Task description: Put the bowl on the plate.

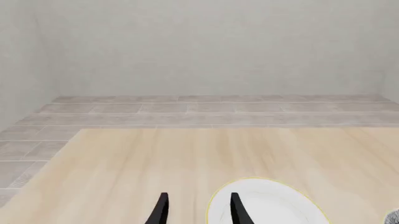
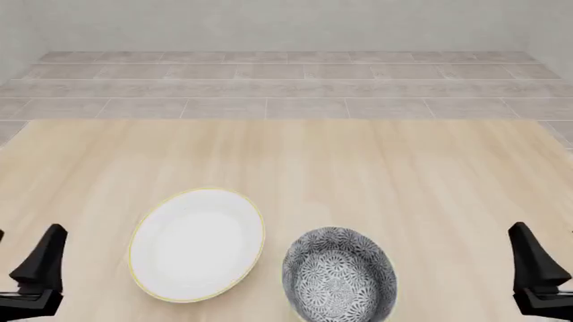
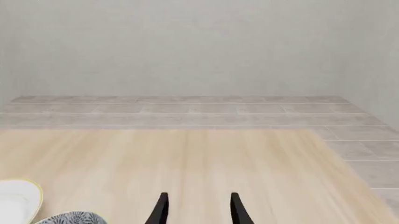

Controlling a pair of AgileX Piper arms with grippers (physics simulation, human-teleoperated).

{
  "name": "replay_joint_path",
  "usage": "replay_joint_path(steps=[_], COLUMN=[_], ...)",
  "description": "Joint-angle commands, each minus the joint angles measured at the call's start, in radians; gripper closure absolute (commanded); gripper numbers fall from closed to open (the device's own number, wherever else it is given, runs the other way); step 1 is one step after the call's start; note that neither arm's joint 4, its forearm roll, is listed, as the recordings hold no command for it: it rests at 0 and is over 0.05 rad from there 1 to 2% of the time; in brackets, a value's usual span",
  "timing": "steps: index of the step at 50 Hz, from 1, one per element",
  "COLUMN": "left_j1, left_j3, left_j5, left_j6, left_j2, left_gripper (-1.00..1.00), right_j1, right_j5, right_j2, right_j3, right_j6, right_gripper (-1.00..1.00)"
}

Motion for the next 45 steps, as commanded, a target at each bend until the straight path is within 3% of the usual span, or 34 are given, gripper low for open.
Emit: replay_joint_path(steps=[1, 24, 45], left_j1=[0.004, 0.003, -0.002], left_j3=[0.001, -0.006, -0.014], left_j5=[0.004, 0.005, 0.006], left_j6=[-0.005, -0.013, -0.013], left_j2=[-0.008, -0.012, -0.013], left_gripper=[-1.00, -1.00, -1.00], right_j1=[0.008, 0.057, 0.174], right_j5=[0.086, 0.127, 0.062], right_j2=[0.007, 0.046, 0.201], right_j3=[-0.089, -0.186, -0.219], right_j6=[0.001, -0.013, -0.057], right_gripper=[-1.00, -1.00, -1.00])
